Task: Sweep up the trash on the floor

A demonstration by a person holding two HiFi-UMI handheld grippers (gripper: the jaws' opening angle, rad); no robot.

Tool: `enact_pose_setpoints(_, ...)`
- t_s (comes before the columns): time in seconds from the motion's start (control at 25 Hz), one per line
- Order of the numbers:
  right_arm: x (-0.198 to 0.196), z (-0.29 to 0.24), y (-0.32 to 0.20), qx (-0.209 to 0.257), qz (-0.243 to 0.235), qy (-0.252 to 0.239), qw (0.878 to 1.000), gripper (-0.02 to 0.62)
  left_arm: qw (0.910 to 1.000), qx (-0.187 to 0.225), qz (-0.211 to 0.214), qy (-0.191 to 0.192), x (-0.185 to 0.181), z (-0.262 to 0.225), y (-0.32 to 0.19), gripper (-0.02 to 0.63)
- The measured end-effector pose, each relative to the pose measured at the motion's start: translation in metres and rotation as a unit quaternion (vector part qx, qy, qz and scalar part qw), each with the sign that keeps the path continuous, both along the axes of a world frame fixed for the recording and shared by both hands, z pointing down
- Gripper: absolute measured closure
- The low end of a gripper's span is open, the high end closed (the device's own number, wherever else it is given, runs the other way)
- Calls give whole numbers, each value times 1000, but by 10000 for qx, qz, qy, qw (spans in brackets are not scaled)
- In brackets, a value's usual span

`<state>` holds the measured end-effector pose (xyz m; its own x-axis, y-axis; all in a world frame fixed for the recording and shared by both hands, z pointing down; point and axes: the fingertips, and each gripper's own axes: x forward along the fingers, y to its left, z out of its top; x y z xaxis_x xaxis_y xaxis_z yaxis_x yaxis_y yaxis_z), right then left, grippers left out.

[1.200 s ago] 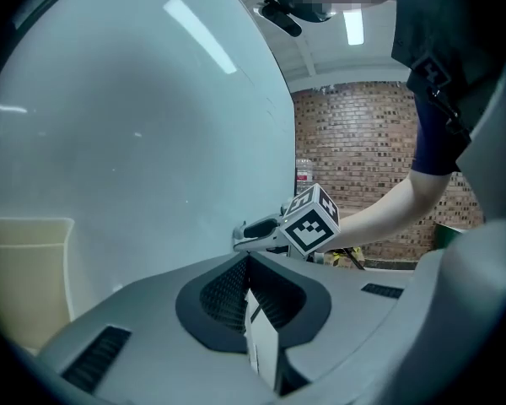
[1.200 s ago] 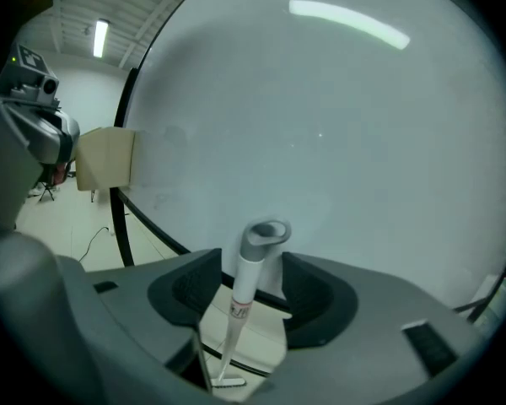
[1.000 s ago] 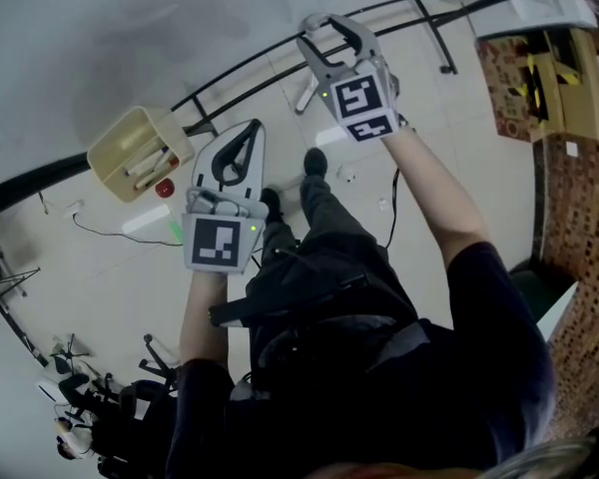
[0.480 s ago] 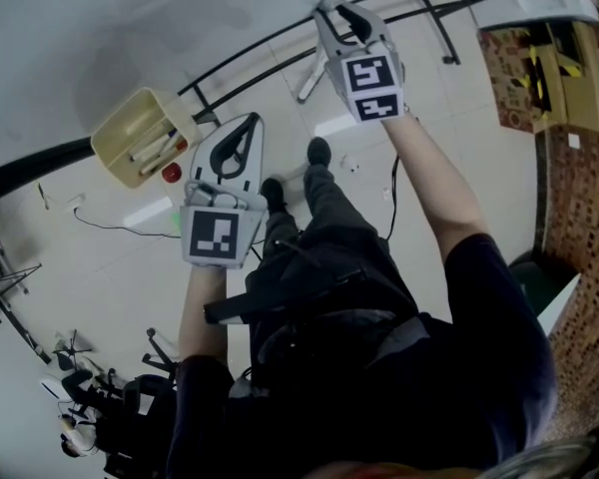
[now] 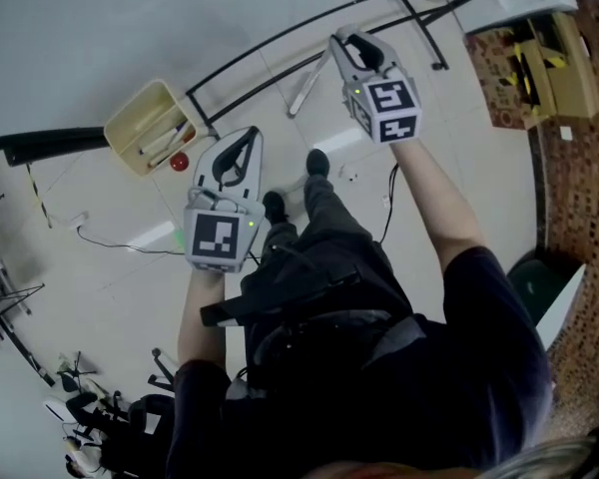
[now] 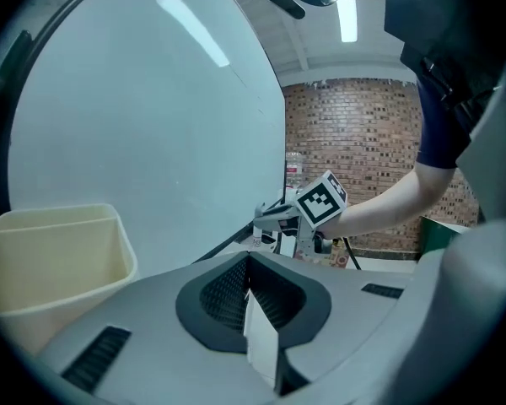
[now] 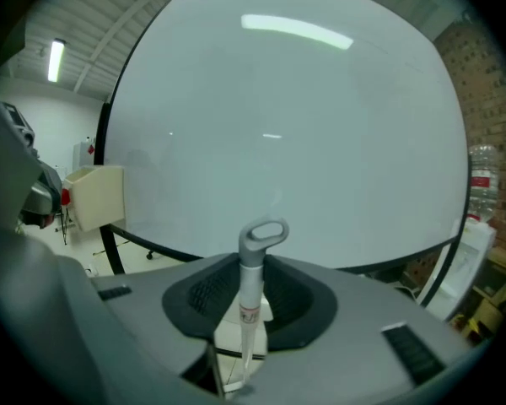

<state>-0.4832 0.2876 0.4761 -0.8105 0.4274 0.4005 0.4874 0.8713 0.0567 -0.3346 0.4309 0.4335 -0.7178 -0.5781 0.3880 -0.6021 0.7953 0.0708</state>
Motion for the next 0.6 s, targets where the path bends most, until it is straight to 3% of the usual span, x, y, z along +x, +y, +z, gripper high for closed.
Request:
enact_pose_setpoints(0.36,74,-64,4,-116,-149,-375,9991,489,9979,61,583,-259,37,-18,0,601)
enact_pose_setpoints(0.6,136,-122,2,-200,-236,-670,9973,489,9895,36,1370,-464,67,-20,-20,601)
